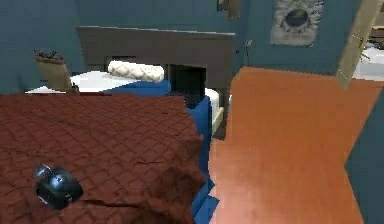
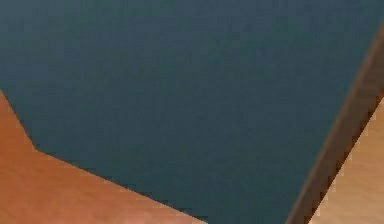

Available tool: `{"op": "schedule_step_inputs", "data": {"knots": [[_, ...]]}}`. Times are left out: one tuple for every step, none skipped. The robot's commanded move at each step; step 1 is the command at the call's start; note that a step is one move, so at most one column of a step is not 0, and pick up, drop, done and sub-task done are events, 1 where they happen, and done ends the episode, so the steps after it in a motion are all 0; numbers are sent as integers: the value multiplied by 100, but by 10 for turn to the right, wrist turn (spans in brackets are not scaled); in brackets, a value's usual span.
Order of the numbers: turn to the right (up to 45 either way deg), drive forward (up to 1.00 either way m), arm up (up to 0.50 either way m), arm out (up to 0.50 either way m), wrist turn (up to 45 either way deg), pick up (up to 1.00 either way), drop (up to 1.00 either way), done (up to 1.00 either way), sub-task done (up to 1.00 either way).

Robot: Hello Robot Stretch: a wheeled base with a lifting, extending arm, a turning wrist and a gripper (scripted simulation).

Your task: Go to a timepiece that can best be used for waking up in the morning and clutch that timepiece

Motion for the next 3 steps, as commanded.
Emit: {"op": "schedule_step_inputs", "data": {"knots": [[-450,0,0,0,0,0,0,0,0],[-450,0,0,0,0,0,0,0,0],[-360,0,0,0,0,0,0,0,0]]}}
